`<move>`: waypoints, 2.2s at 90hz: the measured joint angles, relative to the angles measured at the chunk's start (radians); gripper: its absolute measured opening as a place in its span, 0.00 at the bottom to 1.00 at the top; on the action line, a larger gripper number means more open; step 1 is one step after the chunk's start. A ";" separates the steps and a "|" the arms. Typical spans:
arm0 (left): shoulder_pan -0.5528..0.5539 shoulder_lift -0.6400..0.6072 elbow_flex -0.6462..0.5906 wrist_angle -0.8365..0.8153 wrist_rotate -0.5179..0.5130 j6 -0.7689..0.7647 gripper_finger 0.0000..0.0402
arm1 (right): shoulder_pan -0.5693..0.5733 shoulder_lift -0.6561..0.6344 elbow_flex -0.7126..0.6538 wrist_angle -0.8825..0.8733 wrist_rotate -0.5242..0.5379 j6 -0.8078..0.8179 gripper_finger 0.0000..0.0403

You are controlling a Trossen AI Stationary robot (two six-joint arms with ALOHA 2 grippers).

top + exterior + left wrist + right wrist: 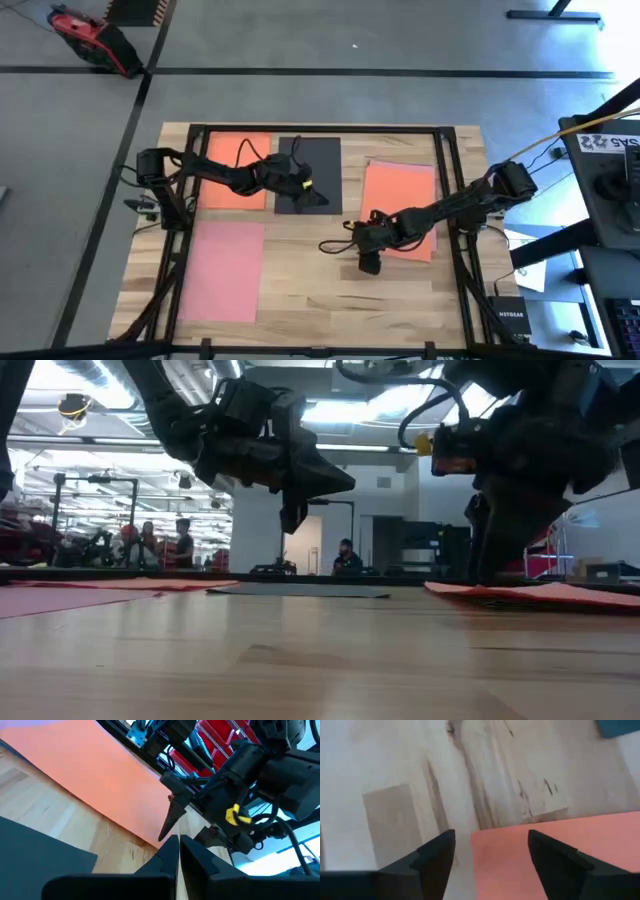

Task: Organize paper
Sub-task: Stack the orange color paper on top of the other orange color paper

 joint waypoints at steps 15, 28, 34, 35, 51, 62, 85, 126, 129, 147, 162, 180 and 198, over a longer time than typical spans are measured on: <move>0.000 0.000 0.000 -0.002 0.002 0.005 0.00 | 0.000 0.044 0.000 0.017 -0.010 0.022 0.52; 0.000 0.000 0.000 0.001 0.032 0.006 0.00 | 0.000 0.061 0.000 0.010 -0.019 0.022 0.32; 0.000 0.000 0.000 0.001 0.045 0.006 0.00 | 0.000 0.060 0.010 0.006 -0.020 0.022 0.20; 0.000 0.000 0.000 0.001 0.046 0.007 0.00 | 0.000 0.060 0.012 0.005 -0.020 0.021 0.18; 0.000 0.000 0.000 0.002 0.048 0.033 0.00 | 0.000 0.060 0.078 -0.022 -0.040 -0.009 0.03; 0.000 0.000 0.002 0.007 0.050 0.039 0.00 | 0.000 0.060 0.124 -0.044 -0.054 -0.010 0.06; -0.008 -0.029 0.002 0.001 0.060 0.089 0.00 | 0.039 0.059 0.155 -0.093 -0.086 -0.001 0.08; -0.050 -0.060 0.002 -0.055 0.060 0.233 0.00 | 0.179 0.104 0.153 -0.143 0.252 0.187 0.66; -0.052 -0.060 0.002 -0.069 0.060 0.247 0.00 | 0.188 0.117 0.154 -0.135 0.252 0.189 0.68; -0.073 -0.060 0.002 -0.104 0.060 0.273 0.00 | 0.227 0.188 0.154 -0.155 0.307 0.253 0.71; -0.086 -0.060 0.002 -0.107 0.060 0.290 0.00 | 0.229 0.218 0.154 -0.206 0.383 0.311 0.64; -0.089 -0.061 0.002 -0.113 0.059 0.297 0.00 | 0.229 0.223 0.165 -0.236 0.402 0.312 0.30; -0.090 -0.085 0.001 -0.115 0.058 0.287 0.00 | 0.229 0.223 0.269 -0.360 0.403 0.286 0.04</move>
